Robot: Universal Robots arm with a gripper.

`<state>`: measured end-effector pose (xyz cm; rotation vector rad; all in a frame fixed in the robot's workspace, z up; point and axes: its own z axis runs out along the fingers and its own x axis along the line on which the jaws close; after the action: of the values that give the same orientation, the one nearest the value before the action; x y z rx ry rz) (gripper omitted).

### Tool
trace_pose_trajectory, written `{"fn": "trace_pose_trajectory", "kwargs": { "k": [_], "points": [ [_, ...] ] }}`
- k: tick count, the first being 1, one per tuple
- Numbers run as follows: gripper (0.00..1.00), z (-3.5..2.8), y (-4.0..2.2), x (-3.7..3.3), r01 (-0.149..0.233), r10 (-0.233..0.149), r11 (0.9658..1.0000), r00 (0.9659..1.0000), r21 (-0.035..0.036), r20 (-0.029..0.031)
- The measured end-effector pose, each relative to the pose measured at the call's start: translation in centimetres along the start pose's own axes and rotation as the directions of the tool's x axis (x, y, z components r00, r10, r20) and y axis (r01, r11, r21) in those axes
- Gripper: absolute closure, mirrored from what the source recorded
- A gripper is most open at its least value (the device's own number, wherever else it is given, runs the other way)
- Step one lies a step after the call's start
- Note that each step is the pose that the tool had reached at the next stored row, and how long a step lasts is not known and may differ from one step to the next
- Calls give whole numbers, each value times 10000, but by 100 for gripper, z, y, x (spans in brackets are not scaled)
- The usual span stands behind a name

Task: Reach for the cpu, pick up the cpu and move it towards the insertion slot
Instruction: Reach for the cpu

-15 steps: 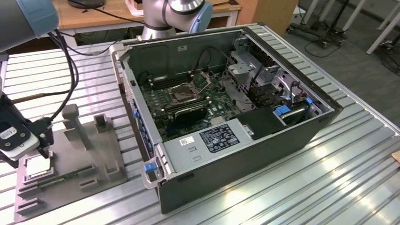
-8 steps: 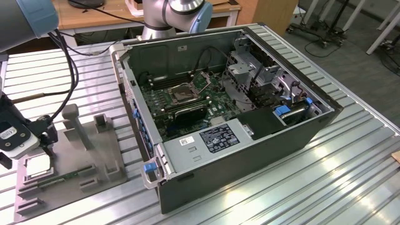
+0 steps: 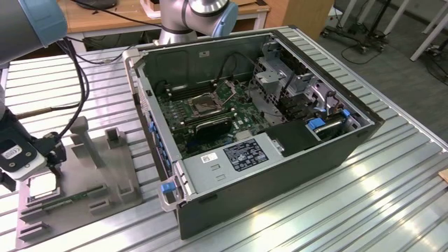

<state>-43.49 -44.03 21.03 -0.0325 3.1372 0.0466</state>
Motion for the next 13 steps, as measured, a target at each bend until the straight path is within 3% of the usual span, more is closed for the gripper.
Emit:
{"fn": "trace_pose_trajectory", "kwargs": {
  "k": [13],
  "points": [
    [24, 130, -4, 0, 0, 0, 10000, 10000, 0, 0]
  ]
}}
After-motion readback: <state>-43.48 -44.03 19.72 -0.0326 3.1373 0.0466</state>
